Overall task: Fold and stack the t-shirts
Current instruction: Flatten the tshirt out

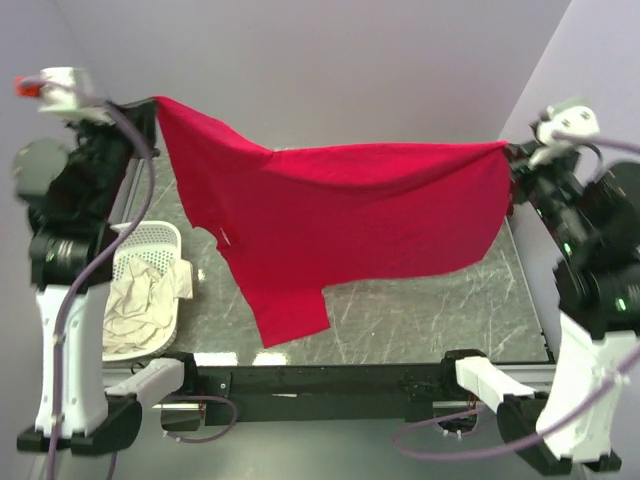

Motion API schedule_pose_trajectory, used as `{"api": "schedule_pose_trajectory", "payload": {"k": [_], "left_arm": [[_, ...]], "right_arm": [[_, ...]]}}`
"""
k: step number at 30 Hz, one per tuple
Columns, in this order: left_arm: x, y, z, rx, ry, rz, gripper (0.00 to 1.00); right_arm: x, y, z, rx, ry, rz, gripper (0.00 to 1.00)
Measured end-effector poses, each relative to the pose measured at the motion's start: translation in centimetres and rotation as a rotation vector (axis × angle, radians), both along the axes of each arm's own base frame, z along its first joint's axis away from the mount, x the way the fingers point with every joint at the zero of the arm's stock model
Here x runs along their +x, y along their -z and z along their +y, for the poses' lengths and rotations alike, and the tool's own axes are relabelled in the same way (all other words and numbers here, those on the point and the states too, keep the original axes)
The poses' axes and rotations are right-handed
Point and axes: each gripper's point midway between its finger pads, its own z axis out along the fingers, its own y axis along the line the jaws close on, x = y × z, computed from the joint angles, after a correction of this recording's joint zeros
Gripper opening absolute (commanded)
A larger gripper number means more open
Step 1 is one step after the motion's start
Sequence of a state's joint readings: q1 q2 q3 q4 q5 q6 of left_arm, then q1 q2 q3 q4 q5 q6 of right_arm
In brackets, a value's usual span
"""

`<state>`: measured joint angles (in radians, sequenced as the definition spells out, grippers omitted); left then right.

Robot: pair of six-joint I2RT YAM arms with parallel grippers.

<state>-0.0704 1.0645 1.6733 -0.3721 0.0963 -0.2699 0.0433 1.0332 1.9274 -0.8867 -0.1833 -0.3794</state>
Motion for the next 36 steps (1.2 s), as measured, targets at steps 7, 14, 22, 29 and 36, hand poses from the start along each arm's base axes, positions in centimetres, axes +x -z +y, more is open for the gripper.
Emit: {"api": "schedule_pose_trajectory", "payload": {"k": [7,14,22,29,36], "left_arm": [[-10.8,-8.6,-0.4,-0.029,0.066,-0.319,0.0],[-18.7,-13.4,-0.5,-0.045,0.113,-0.535,0.0],[-18.8,-13.6,-0.8,-0.042,0.128,-0.558,0.0],[-13.5,-11.1,-0.7,-0.031,0.099,-0.471,0.0],[-5.5,-4.6,-0.8,-0.025,0.07,-0.286,0.0]], "right_arm": [[-7.8,-4.1,-0.7,0.016,0.024,-0.193,0.0],[-14.4,-8.2,-1.2,0.016,0.084,-0.388,0.0],[-13.6,-9.0,-1.6,0.038,0.106,-0.407,0.0],[-6.5,-6.2,-2.2,0.051,0.113,-0.286,0.0],[2.0,1.2,-2.8,0.056,0.12,-0.054,0.0]]}}
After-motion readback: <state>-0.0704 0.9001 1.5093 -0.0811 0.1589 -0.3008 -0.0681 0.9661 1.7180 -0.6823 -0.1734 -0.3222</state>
